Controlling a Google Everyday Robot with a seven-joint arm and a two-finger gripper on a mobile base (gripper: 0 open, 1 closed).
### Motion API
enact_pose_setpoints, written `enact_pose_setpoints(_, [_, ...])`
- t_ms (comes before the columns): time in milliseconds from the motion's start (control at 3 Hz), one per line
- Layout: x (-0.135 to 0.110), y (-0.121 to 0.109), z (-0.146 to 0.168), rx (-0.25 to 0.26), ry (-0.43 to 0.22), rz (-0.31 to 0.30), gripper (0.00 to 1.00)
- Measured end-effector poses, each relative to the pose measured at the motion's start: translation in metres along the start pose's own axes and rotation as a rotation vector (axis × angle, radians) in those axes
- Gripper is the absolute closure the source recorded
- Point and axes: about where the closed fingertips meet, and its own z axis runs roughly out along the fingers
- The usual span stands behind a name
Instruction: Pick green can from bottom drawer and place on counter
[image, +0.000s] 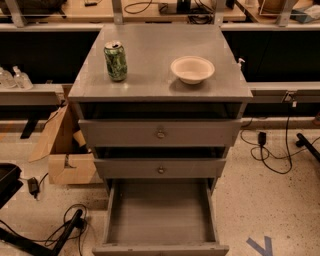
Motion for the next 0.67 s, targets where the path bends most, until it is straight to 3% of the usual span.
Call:
enact_pose_setpoints(333, [-0.016, -0.028, -0.086, 0.219, -0.036, 0.001, 0.00])
enact_pose_setpoints(667, [0.041, -0.015, -0.082, 0.291, 0.056, 0.012, 0.00])
